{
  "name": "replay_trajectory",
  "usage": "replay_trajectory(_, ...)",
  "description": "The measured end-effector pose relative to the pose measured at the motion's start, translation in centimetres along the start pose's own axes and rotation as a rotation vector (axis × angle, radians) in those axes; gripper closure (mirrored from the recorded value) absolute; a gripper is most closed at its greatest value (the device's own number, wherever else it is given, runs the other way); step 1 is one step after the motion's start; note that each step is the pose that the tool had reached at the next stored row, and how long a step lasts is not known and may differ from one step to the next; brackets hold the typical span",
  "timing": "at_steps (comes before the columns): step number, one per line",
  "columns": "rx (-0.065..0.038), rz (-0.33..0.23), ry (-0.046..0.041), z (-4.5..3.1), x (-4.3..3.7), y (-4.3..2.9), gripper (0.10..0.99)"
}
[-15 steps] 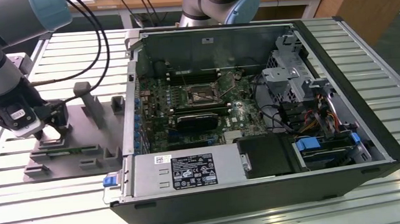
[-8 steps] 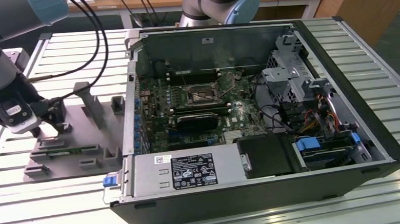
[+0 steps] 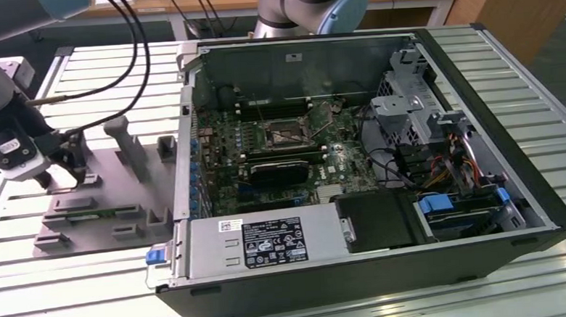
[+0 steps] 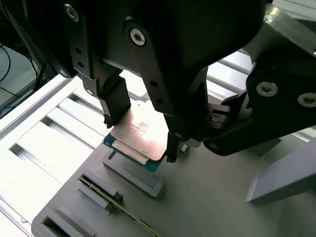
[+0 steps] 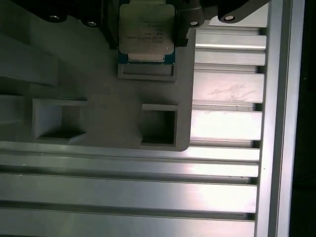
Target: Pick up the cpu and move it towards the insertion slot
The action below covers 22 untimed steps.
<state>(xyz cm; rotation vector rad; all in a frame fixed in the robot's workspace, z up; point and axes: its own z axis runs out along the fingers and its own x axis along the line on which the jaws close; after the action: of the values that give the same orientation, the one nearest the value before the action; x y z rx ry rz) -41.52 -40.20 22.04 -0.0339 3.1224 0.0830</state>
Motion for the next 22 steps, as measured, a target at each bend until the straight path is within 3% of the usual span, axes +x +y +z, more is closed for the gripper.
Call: replay_trajectory(22,0.0,-0.001,-0.0093,-7.0,-0.13,0.37,0.545)
